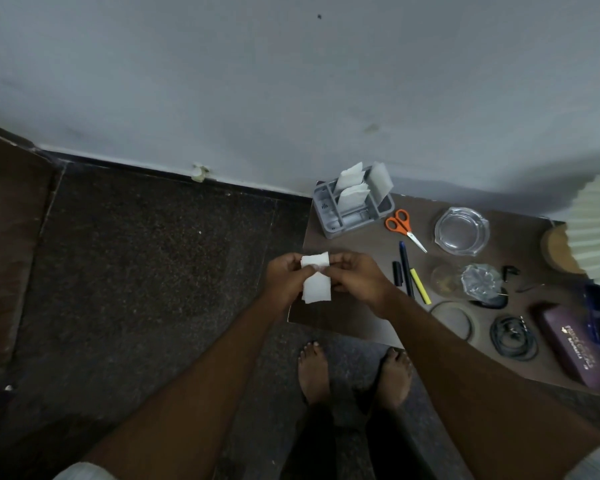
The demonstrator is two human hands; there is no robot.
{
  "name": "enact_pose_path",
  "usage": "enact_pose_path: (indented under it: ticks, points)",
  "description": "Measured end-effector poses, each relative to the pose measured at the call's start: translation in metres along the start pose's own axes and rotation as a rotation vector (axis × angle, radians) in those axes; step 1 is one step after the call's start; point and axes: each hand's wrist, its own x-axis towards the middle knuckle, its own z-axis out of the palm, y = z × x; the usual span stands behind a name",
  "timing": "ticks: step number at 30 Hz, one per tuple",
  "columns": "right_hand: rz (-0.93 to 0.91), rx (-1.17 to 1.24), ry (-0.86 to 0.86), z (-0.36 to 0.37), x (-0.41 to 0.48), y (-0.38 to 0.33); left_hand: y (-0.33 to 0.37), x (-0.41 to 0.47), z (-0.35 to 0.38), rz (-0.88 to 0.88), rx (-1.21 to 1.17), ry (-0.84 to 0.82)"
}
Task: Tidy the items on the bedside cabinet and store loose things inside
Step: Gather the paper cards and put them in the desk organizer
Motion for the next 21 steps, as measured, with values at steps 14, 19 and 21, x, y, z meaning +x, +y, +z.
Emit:
enact_pose_path:
  ticks: [14, 19, 21]
  points:
    - [-0.290, -0.102, 0.283, -0.027, -0.020, -0.062, 0.070, -0.031, 0.014, 0.246, -0.071, 0.231]
    - [-0.414, -0.083, 0.311, -0.023, -0.022, -0.080, 0.091, -0.037, 0.027, 0.301, -0.186, 0.160]
    - [-0.449, -0.096, 0.321, -0.021, -0.023, -0.084, 0.098, -0.036, 0.029, 0.308, -0.220, 0.153]
